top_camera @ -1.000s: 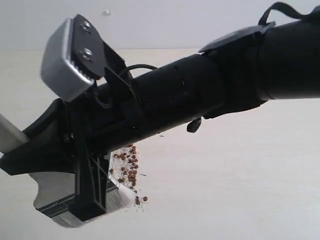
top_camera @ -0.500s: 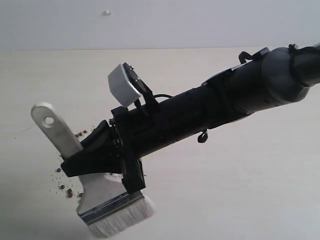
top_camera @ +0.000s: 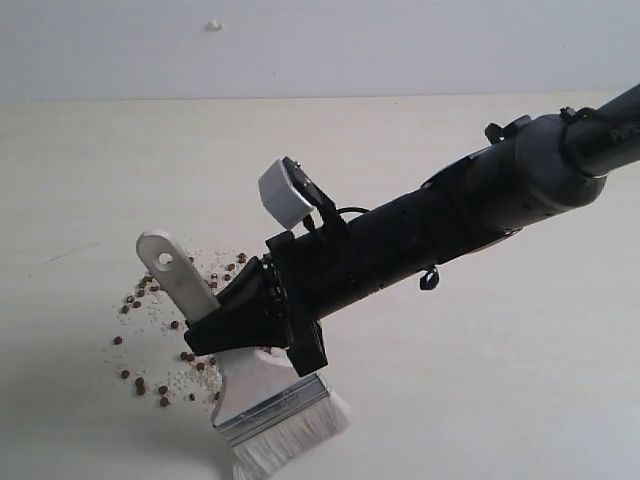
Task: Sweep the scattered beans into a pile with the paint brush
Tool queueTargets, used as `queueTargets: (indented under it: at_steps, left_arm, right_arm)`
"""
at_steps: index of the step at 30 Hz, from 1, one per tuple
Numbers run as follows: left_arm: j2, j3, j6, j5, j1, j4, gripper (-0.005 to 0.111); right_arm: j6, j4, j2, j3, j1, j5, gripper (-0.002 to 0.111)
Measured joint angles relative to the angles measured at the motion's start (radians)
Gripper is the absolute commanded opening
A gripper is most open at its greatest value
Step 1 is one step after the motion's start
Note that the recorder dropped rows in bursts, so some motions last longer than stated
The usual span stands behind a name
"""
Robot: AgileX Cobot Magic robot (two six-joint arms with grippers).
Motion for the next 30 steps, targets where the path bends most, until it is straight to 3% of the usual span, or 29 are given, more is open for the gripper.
queueTargets:
  at_steps: [30]
  left_arm:
    - [0.000, 0.000, 0.000, 0.000, 0.000, 0.000, 0.000]
  right_arm:
    - [0.027, -0.013, 0.251, -0.495, -0.050, 0.016, 0.000]
